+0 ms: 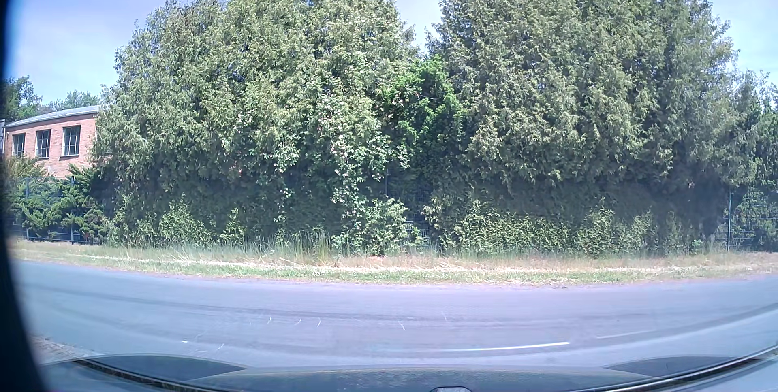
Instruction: Follow the waypoints while adhering to traffic rules and regulations
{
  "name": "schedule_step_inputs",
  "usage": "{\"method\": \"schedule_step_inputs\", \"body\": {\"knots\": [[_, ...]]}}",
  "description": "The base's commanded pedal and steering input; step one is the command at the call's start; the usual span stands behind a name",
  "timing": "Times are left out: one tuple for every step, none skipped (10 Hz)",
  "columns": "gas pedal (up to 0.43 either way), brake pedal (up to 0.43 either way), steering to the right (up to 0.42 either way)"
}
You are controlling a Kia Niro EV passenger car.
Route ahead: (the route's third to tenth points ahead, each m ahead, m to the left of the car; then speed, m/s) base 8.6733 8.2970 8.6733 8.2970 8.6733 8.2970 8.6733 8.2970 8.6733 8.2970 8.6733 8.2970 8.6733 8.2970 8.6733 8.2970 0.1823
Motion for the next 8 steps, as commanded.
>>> {"method": "schedule_step_inputs", "body": {"knots": [[0.0,0.146,0.156],[0.0,0.037,0.165],[0.0,0.0,0.158],[0.0,0.0,0.144],[0.0,0.0,0.132],[0.0,0.0,0.123],[0.0,0.0,0.117],[0.0,0.0,0.11]]}}
